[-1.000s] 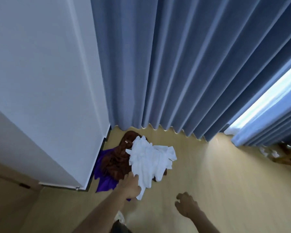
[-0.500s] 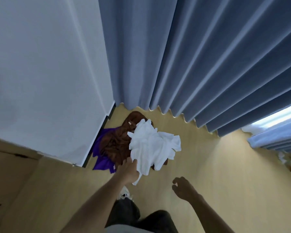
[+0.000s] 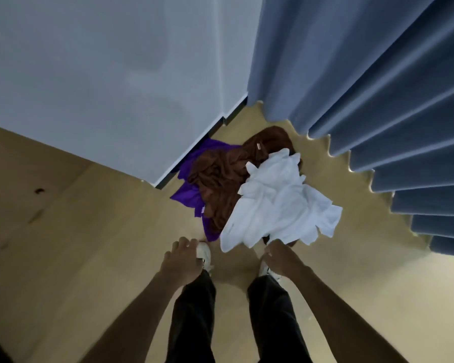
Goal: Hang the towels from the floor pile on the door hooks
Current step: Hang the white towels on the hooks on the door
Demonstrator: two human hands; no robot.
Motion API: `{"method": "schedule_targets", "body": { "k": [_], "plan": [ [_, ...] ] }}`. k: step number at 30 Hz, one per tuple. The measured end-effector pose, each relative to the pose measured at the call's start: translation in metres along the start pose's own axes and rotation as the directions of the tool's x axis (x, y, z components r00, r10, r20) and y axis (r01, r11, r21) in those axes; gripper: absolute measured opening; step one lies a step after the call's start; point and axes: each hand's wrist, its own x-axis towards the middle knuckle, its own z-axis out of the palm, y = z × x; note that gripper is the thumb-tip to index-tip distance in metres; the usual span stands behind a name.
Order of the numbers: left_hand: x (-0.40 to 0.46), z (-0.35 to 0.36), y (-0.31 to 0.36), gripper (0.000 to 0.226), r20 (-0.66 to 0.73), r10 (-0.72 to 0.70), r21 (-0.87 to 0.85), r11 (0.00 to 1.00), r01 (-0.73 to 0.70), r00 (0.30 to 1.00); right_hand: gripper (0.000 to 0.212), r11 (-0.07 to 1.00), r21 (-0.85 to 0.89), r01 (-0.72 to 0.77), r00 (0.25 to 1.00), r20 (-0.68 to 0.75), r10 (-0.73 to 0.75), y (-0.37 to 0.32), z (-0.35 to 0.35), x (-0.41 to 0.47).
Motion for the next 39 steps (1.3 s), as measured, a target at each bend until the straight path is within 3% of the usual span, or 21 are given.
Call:
{"method": "schedule_targets", "body": {
  "k": [2, 5, 13, 17, 20, 23, 27, 32, 34, 39],
  "plan": [
    [0.029, 0.016, 0.005, 0.050, -0.001, -0.020, -0.054, 0.998, 0.020, 1.000, 0.015, 0.999, -0.022, 0.023, 1.000, -0.005, -0.023, 0.001, -0.001, 0.039],
    [0.080, 0.036, 0.020, 0.050, -0.040, 0.010, -0.117, 0.993, -0.015, 0.999, 0.037, 0.966, -0.222, 0.136, 0.990, 0.052, -0.128, 0.004, -0.002, 0.099],
    [0.214, 0.091, 0.049, 0.048, -0.150, 0.072, -0.317, 0.941, -0.117, 0.986, 0.039, 0.913, -0.373, 0.167, 0.986, 0.055, -0.158, -0.005, 0.010, 0.276],
    [0.241, 0.132, 0.027, 0.044, -0.180, 0.134, -0.318, 0.929, -0.186, 0.975, 0.046, 0.904, -0.408, 0.127, 0.991, 0.021, -0.130, -0.006, 0.029, 0.357],
    [0.239, 0.153, 0.003, 0.041, -0.147, 0.129, -0.278, 0.946, -0.166, 0.981, 0.042, 0.941, -0.340, 0.002, 1.000, 0.008, 0.001, -0.007, 0.044, 0.374],
    [0.215, 0.151, -0.007, 0.044, -0.080, 0.074, -0.240, 0.966, -0.091, 0.994, 0.031, 0.966, -0.256, 0.020, 1.000, 0.028, -0.013, -0.018, 0.047, 0.331],
    [0.159, 0.107, 0.012, 0.047, -0.047, 0.077, -0.255, 0.963, -0.086, 0.996, 0.026, 0.961, -0.099, 0.258, 0.966, 0.036, -0.255, -0.043, 0.016, 0.209],
    [0.075, -0.008, 0.069, 0.057, -0.276, 0.193, -0.412, 0.861, -0.297, 0.942, 0.024, 0.894, -0.027, 0.447, 0.892, -0.064, -0.448, -0.086, -0.078, 0.035],
    [0.042, -0.056, 0.097, 0.048, -0.373, 0.255, -0.412, 0.816, -0.406, 0.892, 0.023, 0.867, 0.034, 0.496, 0.859, -0.161, -0.485, -0.105, -0.123, -0.028],
    [-0.032, -0.145, 0.146, 0.037, -0.538, 0.154, -0.408, 0.812, -0.416, 0.829, 0.020, 0.690, 0.066, 0.721, 0.641, -0.441, -0.628, -0.141, -0.226, -0.164]
  ]
}}
